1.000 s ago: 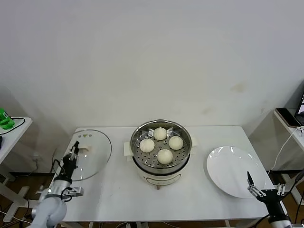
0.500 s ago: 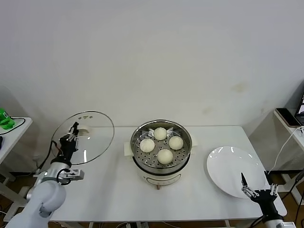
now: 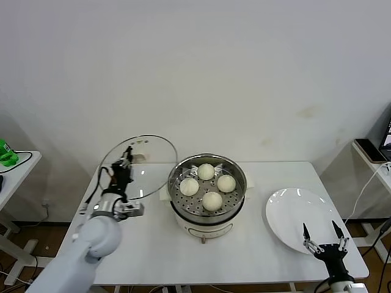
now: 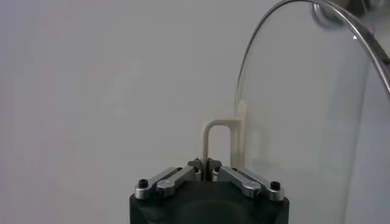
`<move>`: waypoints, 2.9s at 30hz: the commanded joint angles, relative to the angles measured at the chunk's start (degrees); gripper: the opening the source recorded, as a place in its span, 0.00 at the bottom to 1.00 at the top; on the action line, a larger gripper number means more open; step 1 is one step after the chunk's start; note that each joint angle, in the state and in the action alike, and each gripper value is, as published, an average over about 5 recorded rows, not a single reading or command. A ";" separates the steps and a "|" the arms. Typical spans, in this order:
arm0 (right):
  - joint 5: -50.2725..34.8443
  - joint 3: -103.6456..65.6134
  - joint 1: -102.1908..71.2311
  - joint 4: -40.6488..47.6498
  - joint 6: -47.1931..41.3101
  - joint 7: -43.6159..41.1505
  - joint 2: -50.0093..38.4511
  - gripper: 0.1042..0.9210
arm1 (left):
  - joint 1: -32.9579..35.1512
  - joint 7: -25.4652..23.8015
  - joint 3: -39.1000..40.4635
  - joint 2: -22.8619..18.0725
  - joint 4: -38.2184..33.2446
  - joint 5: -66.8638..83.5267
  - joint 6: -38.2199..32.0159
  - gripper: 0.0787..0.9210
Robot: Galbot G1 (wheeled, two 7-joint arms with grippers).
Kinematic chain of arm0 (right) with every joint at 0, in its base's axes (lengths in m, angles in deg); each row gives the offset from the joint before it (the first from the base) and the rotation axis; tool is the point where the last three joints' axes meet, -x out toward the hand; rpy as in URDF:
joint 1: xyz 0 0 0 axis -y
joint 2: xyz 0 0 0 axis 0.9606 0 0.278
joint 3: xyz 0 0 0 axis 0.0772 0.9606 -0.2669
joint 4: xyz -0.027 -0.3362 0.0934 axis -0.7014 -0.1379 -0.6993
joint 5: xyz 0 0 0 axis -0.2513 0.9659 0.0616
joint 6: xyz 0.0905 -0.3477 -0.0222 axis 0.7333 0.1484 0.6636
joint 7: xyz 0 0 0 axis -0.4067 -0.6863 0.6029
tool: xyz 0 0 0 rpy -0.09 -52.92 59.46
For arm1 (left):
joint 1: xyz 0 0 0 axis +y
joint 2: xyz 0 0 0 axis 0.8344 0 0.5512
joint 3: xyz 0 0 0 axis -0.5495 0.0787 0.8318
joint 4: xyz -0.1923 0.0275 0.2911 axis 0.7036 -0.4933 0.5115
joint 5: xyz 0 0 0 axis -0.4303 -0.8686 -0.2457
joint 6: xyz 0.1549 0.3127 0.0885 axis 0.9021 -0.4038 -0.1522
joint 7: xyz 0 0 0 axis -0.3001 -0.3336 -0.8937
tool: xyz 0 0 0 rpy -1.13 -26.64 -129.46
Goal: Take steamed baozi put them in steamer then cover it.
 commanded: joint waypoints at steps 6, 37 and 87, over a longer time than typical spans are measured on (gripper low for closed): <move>3.06 0.90 0.98 0.47 0.11 0.57 1.76 0.88 | -7.88 -9.77 15.30 -12.33 1.95 -18.25 5.16 0.06; 3.74 2.02 1.12 1.34 0.43 0.61 2.18 0.88 | -5.88 -11.82 17.01 -24.10 8.53 -26.64 4.64 0.06; 2.61 2.83 0.62 1.04 0.39 0.42 1.97 0.88 | -4.54 -10.58 16.29 -26.62 12.09 -29.43 2.66 0.06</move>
